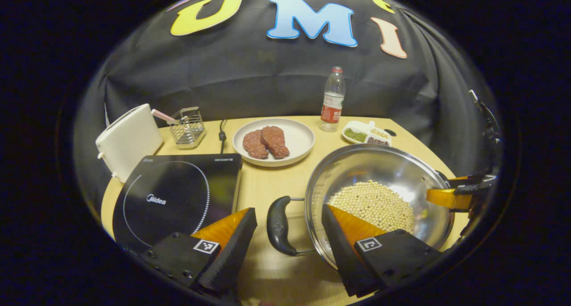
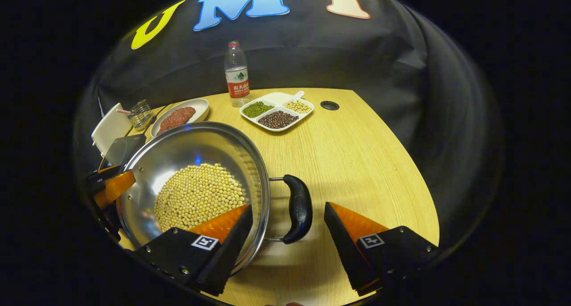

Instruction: First push the handle of the pot to place it horizontally, then grasp the pot with both hands and set it on the induction cooktop.

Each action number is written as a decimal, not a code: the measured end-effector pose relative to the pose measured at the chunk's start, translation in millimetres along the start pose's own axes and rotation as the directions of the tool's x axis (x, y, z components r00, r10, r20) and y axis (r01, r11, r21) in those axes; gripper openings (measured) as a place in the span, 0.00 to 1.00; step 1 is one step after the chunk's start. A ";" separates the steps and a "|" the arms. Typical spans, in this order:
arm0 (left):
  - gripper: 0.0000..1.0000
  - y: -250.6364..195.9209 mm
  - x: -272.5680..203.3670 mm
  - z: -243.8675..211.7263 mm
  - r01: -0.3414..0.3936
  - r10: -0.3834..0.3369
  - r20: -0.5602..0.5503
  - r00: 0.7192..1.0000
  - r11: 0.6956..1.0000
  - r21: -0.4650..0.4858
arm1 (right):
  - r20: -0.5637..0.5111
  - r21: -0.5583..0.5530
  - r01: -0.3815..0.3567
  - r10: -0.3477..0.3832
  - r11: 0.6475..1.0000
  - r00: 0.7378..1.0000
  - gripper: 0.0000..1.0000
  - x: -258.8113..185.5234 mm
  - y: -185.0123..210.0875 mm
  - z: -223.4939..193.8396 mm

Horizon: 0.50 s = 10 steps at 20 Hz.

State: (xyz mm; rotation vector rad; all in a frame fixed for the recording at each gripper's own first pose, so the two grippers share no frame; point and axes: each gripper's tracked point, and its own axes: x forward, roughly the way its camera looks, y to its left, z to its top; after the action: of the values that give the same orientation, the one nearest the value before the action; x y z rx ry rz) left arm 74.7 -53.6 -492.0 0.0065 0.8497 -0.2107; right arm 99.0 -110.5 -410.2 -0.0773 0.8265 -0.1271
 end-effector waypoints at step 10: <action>0.77 -0.3 10.7 -10.5 0.035 -0.033 -0.076 0.997 0.999 0.026 | -0.035 0.041 -0.038 0.040 0.998 0.999 0.66 14.9 9.2 3.7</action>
State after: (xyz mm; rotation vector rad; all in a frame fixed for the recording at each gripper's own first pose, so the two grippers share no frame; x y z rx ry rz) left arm 73.7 -54.9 -507.0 0.0255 0.9226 -0.2549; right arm 112.5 -103.5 -419.6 -0.0210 0.8600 -0.1083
